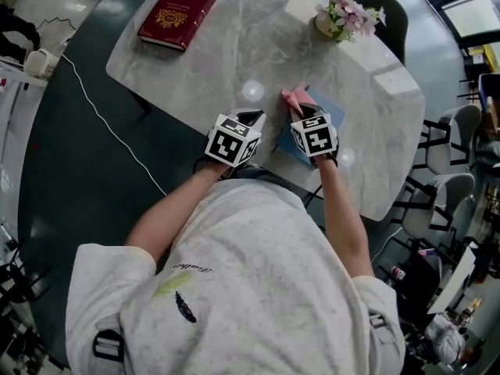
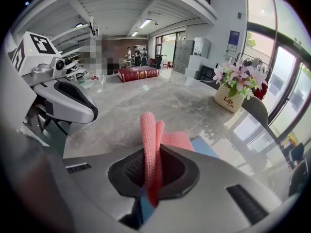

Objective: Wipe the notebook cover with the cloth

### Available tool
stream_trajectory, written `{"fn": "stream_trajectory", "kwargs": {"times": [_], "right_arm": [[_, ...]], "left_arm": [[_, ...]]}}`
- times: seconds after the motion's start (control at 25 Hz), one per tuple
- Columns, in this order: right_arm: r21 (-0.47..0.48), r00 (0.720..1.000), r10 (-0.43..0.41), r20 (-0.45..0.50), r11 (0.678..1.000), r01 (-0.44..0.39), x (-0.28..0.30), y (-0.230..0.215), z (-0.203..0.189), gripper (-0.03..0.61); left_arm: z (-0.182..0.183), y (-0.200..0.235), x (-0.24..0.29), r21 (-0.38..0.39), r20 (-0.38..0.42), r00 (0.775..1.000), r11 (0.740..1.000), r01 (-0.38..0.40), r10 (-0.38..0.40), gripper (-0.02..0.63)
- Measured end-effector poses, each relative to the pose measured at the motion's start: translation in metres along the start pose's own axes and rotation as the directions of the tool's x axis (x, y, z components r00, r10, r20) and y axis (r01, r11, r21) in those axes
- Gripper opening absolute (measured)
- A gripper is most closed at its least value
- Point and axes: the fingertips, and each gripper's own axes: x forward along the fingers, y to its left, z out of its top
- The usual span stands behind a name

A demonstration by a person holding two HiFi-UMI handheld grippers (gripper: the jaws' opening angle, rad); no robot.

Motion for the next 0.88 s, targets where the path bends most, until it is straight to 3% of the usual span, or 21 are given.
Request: {"fn": "stream_trajectory", "kwargs": {"times": [0.88], "right_arm": [[0.081,1.000,-0.019,0.009,0.997,0.018,-0.026,0.075,-0.027,0.015]], "left_arm": [[-0.029,-0.016,-0.054,0.034,0.017,0.999,0.999,0.037,-0.038,0.006]]}}
